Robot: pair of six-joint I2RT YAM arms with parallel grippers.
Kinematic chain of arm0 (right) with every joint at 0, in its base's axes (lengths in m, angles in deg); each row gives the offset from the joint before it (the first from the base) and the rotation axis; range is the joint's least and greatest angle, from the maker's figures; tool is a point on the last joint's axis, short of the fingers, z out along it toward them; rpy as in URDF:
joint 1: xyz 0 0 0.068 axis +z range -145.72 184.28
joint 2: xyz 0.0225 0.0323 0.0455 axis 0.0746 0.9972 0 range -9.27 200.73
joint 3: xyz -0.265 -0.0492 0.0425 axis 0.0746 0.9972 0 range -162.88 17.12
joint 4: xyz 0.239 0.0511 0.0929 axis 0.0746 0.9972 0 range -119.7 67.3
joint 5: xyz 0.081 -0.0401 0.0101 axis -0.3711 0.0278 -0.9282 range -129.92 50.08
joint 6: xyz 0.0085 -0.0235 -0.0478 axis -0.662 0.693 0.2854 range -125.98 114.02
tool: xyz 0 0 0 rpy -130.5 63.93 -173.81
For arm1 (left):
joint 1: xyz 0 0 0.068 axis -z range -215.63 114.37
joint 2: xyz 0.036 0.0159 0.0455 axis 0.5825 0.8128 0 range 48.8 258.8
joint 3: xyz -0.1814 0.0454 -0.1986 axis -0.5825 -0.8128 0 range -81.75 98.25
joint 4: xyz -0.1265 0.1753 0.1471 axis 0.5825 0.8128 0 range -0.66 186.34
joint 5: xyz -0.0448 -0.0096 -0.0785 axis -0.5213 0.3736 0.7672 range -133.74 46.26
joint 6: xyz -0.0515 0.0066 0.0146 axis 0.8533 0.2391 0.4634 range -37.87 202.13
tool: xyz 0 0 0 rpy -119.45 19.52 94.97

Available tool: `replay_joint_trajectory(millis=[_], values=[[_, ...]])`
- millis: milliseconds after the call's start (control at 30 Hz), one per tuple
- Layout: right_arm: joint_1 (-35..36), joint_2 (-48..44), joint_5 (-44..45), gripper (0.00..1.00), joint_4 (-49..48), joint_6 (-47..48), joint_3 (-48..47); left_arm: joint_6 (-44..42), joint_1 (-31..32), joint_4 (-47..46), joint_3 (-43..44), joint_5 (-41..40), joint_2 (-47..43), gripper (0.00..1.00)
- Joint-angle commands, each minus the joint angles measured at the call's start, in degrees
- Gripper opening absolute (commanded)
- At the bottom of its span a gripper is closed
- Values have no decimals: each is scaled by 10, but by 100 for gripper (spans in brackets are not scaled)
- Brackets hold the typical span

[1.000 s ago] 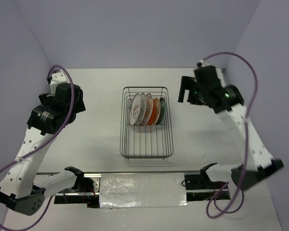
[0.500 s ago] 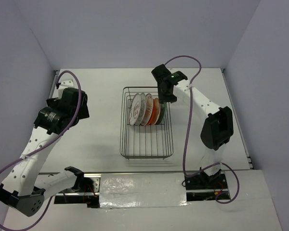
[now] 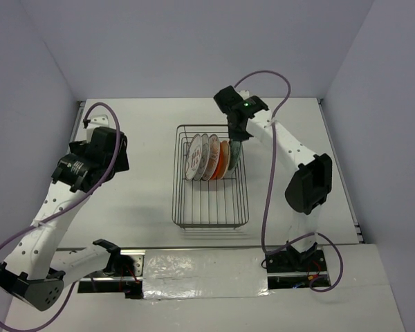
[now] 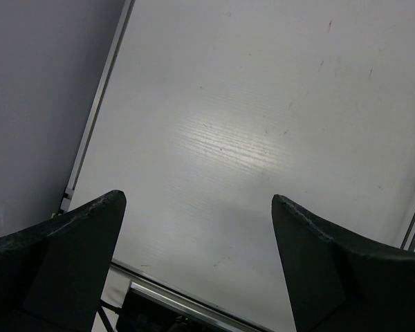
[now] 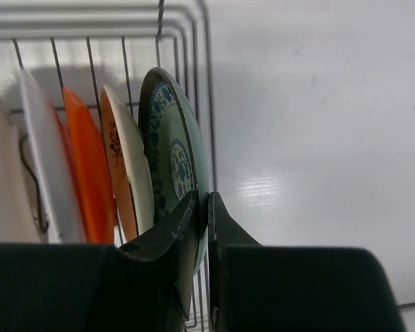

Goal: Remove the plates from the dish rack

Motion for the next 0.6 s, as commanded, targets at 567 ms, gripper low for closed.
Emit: replay_joint_trajectory(millis=[567], values=[[-334, -200, -178, 0, -435, -53, 319, -26, 0, -47, 21, 60, 23, 100]])
